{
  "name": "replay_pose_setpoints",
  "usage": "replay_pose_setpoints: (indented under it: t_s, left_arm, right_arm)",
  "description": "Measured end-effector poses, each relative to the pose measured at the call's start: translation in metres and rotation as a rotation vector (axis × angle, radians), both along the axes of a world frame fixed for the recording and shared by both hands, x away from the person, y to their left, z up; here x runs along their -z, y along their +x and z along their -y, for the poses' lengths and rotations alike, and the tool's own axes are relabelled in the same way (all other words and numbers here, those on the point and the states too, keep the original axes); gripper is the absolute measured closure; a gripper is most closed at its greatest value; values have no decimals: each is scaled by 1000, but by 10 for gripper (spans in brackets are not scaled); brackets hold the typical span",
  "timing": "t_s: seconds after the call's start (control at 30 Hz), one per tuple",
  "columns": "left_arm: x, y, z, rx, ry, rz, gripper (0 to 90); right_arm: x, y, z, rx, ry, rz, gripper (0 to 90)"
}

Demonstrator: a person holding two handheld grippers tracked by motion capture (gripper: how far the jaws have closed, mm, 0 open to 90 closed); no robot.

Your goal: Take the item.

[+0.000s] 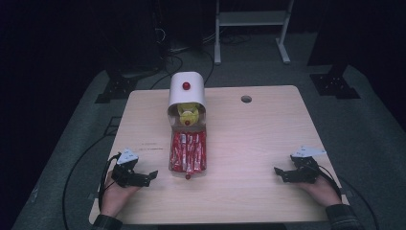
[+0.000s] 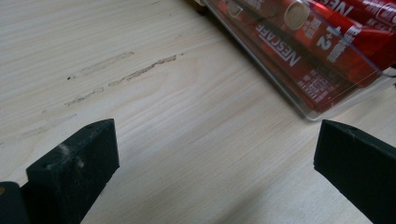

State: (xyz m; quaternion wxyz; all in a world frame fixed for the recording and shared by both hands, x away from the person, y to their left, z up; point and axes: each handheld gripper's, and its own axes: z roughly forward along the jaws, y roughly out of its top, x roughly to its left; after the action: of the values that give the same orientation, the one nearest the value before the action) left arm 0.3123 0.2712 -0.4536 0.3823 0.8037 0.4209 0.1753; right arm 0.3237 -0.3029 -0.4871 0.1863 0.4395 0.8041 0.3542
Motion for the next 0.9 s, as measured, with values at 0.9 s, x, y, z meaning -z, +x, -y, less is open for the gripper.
replay_pose_setpoints:
  t_s: [0.9]
  left_arm:
    - [-20, 4, 11, 20, -34, 14, 0]
  right_arm:
    - [0, 0, 0, -1, -1, 1, 115]
